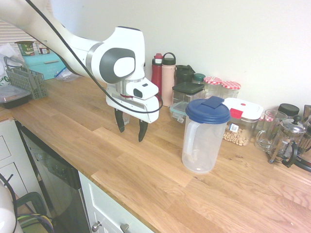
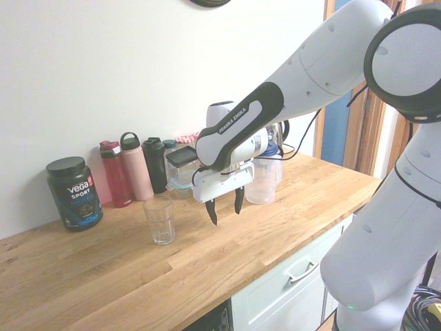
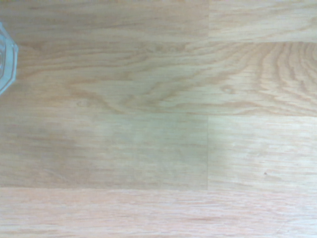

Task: Pour me some water

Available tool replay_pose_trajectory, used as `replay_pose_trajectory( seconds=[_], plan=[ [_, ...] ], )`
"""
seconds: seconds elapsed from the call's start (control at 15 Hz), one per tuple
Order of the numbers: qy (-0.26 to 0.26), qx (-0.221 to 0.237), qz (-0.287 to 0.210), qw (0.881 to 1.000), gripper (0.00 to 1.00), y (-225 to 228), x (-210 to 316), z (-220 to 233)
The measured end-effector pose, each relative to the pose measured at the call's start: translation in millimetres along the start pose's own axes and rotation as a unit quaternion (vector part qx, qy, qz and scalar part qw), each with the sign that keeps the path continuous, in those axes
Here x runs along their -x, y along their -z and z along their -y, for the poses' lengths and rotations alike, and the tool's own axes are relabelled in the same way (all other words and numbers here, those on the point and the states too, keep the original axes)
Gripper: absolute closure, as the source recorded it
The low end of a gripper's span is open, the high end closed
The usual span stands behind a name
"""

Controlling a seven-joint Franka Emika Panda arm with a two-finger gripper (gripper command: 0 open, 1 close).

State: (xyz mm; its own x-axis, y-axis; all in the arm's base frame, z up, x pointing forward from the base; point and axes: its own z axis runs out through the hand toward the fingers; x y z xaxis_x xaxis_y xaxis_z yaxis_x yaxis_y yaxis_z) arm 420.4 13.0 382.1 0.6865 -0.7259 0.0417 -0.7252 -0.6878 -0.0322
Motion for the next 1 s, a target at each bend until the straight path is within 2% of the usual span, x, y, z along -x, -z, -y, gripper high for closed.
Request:
replay_pose_trajectory(
  seconds=[0.27, 0.47, 0.73, 1.0],
  plan=[
    [-0.002, -0.013, -0.013, 1.0, 0.0, 14.7, -3.6, 1.3],
    [-0.015, -0.057, -0.057, 0.997, 0.0, 81.8, -6.3, -15.1],
    [-0.01, -0.112, -0.114, 0.987, 0.0, 167.3, -12.0, -90.9],
    [-0.001, -0.115, -0.142, 0.983, 0.0, 164.2, -37.7, -163.0]
  ],
)
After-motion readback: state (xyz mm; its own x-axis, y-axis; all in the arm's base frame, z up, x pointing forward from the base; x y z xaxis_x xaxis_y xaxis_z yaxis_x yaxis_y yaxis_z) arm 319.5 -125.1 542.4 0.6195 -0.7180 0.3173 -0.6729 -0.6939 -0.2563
